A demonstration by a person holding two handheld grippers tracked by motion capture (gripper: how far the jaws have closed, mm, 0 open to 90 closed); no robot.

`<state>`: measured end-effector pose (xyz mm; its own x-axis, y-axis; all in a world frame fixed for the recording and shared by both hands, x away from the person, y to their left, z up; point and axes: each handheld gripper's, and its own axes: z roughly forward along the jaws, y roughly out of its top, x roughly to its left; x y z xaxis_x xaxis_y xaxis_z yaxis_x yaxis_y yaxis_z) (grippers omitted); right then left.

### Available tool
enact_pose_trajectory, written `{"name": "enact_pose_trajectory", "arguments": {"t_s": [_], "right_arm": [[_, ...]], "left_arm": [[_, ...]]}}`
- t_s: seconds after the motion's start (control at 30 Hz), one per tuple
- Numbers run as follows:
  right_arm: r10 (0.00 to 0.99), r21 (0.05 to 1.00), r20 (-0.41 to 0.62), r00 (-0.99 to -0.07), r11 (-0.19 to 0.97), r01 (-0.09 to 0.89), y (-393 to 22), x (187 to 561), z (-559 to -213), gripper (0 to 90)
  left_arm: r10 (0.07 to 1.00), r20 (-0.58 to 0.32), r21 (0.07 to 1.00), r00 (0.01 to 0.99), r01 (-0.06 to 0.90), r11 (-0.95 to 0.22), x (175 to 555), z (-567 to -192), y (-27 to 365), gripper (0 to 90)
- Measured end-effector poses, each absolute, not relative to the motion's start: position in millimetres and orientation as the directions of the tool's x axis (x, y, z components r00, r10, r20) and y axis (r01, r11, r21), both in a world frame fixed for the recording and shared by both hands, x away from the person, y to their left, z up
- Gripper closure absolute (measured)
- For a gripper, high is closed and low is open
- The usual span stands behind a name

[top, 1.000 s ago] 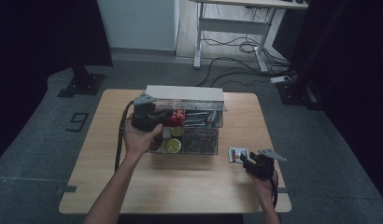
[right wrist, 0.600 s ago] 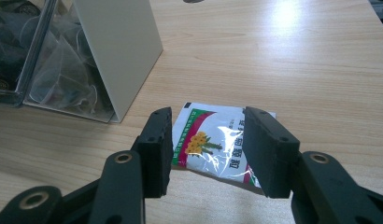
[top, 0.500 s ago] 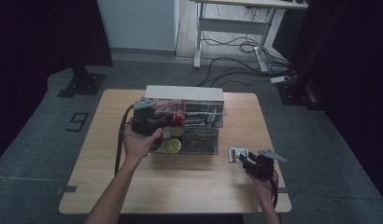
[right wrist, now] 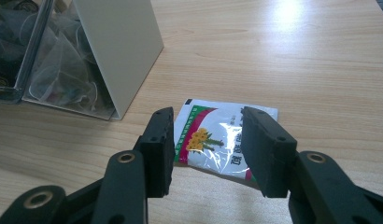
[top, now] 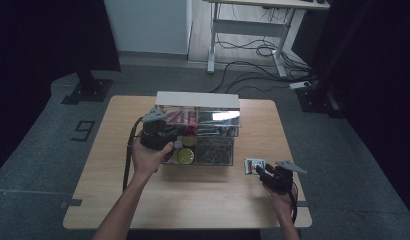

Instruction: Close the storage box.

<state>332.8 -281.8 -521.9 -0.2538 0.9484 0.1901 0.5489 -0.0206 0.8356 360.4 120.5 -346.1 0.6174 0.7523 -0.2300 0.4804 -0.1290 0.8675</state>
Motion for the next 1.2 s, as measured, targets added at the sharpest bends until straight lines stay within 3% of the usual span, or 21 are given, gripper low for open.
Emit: {"name": "enact_pose_trajectory", "arguments": {"t_s": [0.93,1.03,1.2], "right_arm": [[0.947,0.829,0.200,-0.251,-0.027,0.559,-284,333,-526,55.3],[0.946,0.829,0.201,-0.254,-0.027,0.558,-284,333,-526,55.3],[0.944,0.834,0.203,-0.261,-0.027,0.552,-284,332,-525,54.7]], "left_arm": [[0.748,-0.238,0.863,0.619,0.488,-0.129,352,-357,125,88.9],[0.748,-0.233,0.867,0.622,0.481,-0.130,350,-357,126,83.9],[0.737,-0.209,0.879,0.643,0.454,-0.147,346,-359,129,65.2]]}}
